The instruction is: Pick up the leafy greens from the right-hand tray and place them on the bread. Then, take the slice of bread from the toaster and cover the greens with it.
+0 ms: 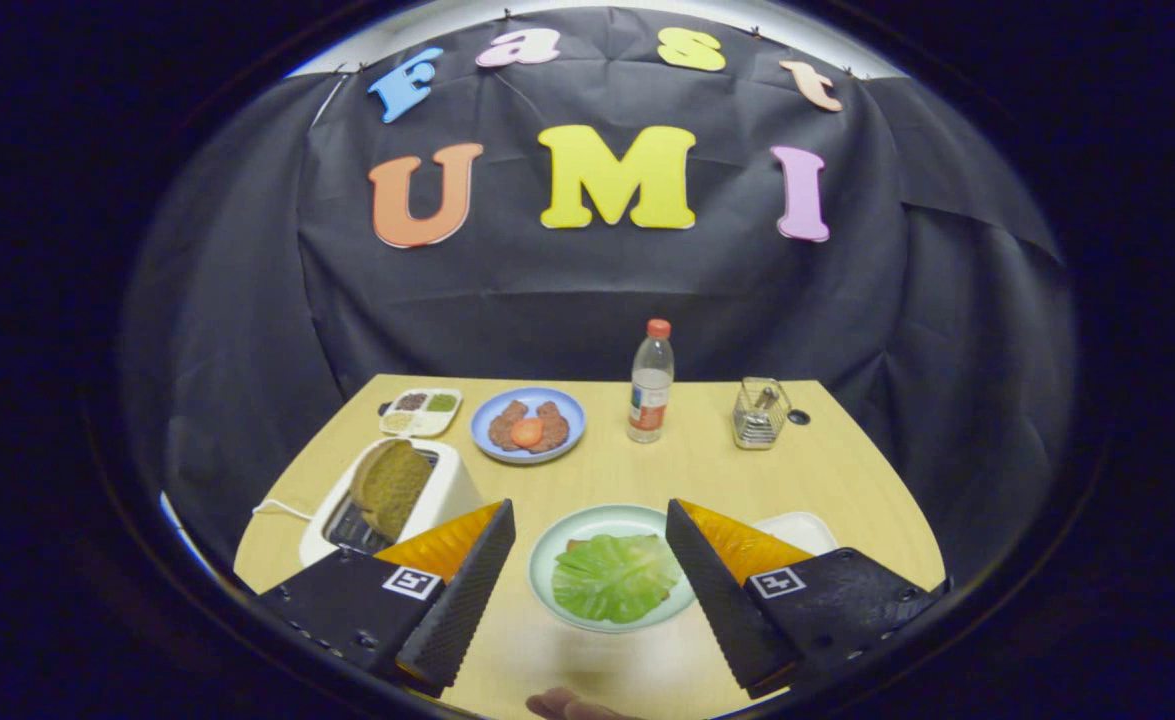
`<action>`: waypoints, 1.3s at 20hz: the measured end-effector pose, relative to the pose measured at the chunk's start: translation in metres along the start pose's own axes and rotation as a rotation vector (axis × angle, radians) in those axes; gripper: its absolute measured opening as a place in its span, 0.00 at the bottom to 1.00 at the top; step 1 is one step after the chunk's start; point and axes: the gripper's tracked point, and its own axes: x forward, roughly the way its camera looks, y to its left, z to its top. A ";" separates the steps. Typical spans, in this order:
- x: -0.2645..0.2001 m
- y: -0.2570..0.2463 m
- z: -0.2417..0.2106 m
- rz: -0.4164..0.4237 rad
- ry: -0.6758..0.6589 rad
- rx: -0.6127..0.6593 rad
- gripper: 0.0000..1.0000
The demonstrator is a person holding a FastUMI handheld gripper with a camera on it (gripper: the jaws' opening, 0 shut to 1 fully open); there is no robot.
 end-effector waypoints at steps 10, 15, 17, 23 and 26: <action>0.033 0.128 0.004 0.125 0.021 -0.105 0.96; 0.069 0.151 -0.016 0.054 0.097 -0.099 0.92; 0.081 0.160 -0.018 0.041 0.106 -0.106 0.89; 0.095 0.155 -0.038 -0.059 0.227 -0.014 0.63; 0.096 0.151 -0.046 -0.073 0.275 -0.007 0.37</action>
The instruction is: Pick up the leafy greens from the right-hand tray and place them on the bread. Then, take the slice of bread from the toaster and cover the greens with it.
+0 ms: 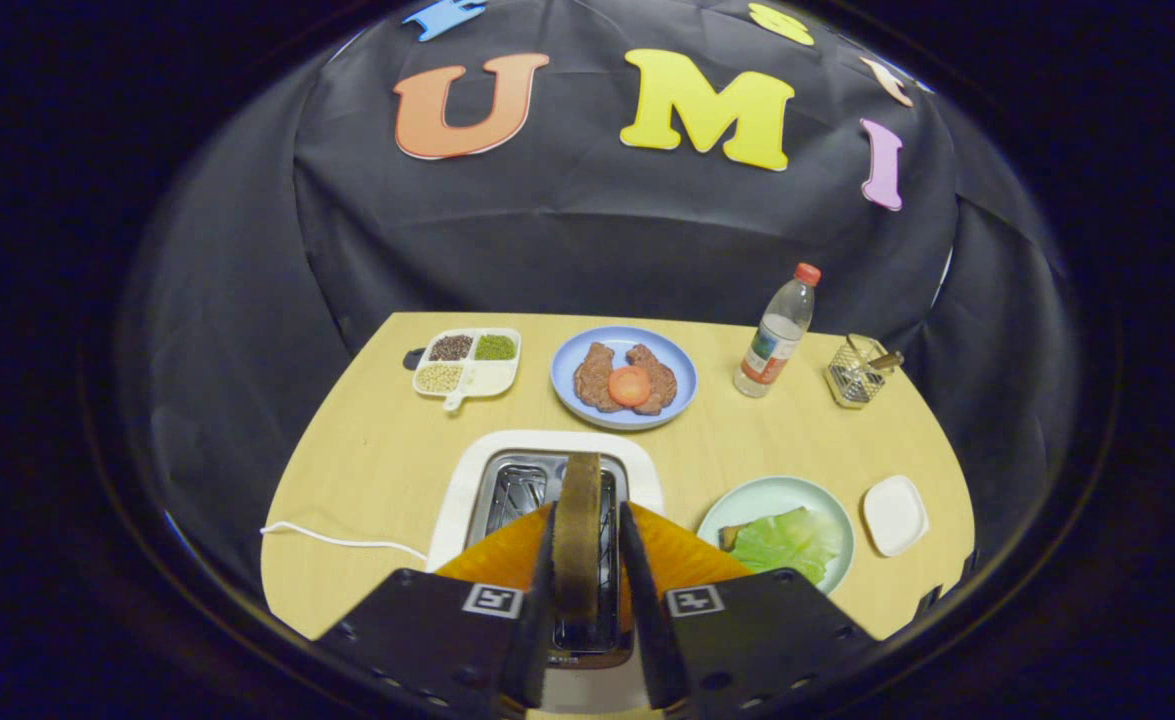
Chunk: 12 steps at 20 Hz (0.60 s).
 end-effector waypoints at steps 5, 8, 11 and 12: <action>-0.018 0.004 0.016 0.077 -0.037 0.012 0.14; -0.038 0.002 0.027 0.117 -0.046 0.013 0.14; -0.062 -0.007 0.050 0.149 -0.103 0.034 0.14; -0.070 -0.011 0.057 0.162 -0.121 0.044 0.14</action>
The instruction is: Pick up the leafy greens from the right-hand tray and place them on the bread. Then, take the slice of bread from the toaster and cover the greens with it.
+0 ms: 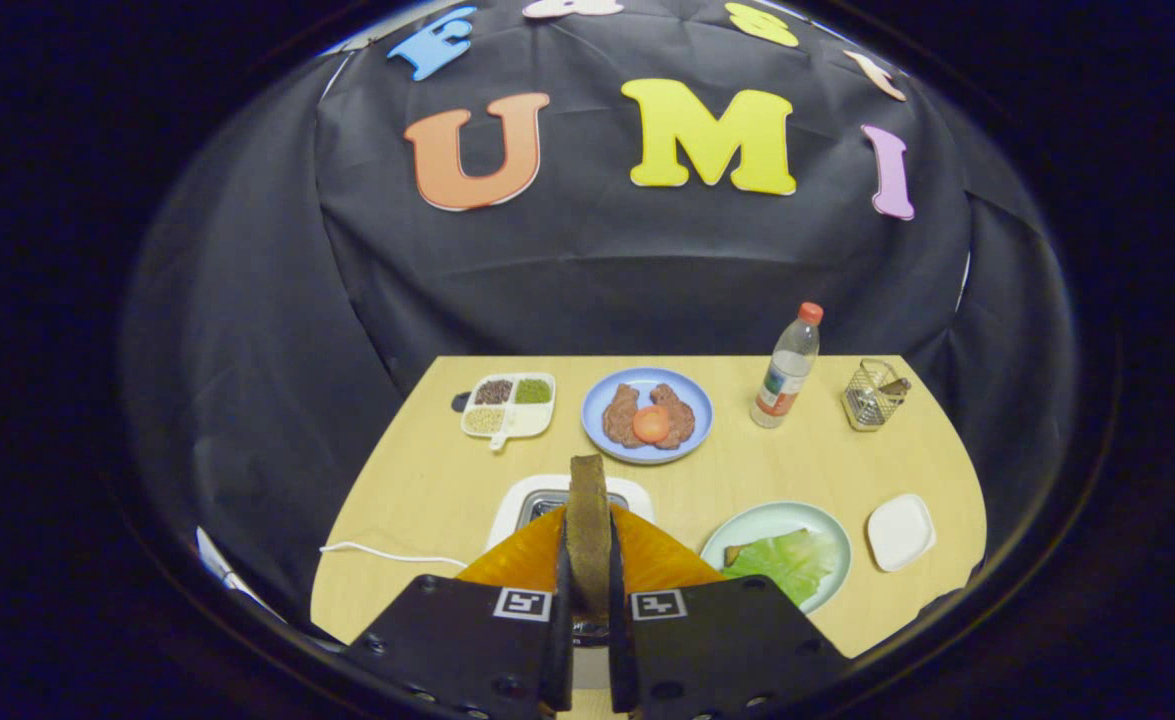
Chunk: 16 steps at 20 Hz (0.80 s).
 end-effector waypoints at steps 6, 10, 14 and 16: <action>-0.031 -0.042 0.032 0.010 -0.103 0.027 0.14; -0.014 -0.089 0.013 -0.060 -0.067 0.059 0.14; 0.018 -0.126 -0.013 -0.132 -0.016 0.092 0.14; 0.031 -0.138 -0.029 -0.140 0.014 0.124 0.14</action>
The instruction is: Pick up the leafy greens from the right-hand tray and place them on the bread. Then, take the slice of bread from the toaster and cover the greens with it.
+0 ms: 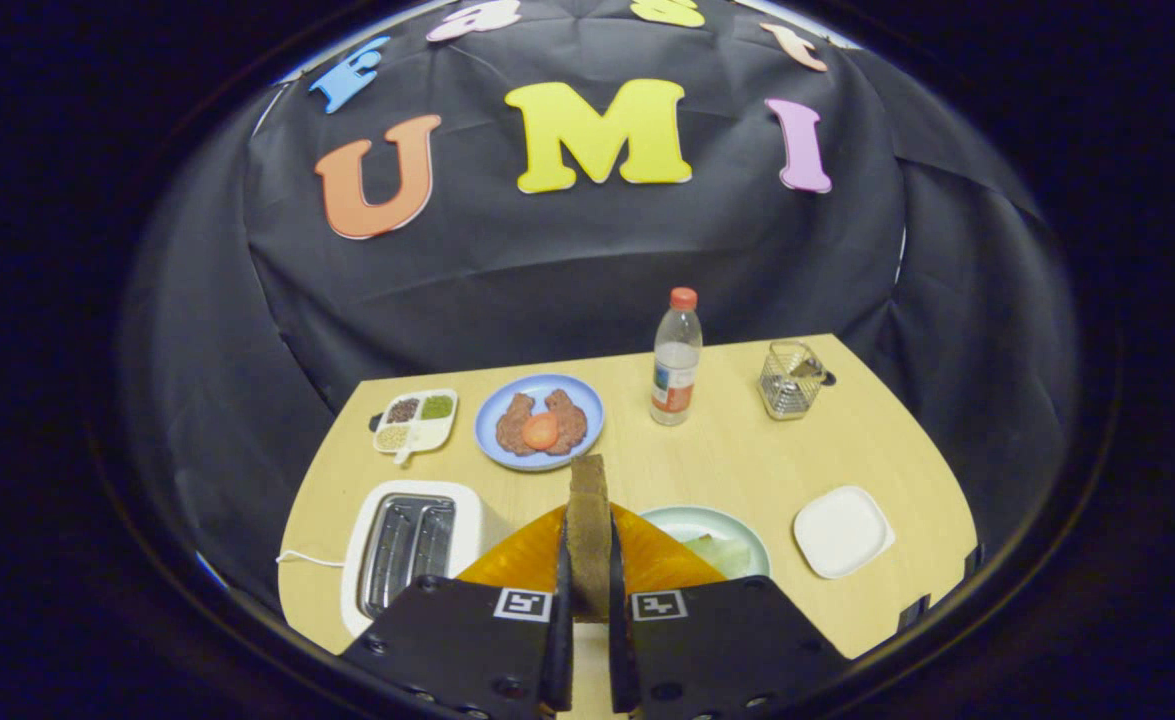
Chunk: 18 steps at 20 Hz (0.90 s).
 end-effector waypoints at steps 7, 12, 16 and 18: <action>0.057 -0.028 -0.046 0.011 0.156 0.153 0.14; 0.070 -0.057 -0.063 -0.020 0.210 0.217 0.14; 0.076 -0.079 -0.066 -0.043 0.226 0.204 0.14; 0.080 -0.089 -0.072 -0.048 0.232 0.198 0.17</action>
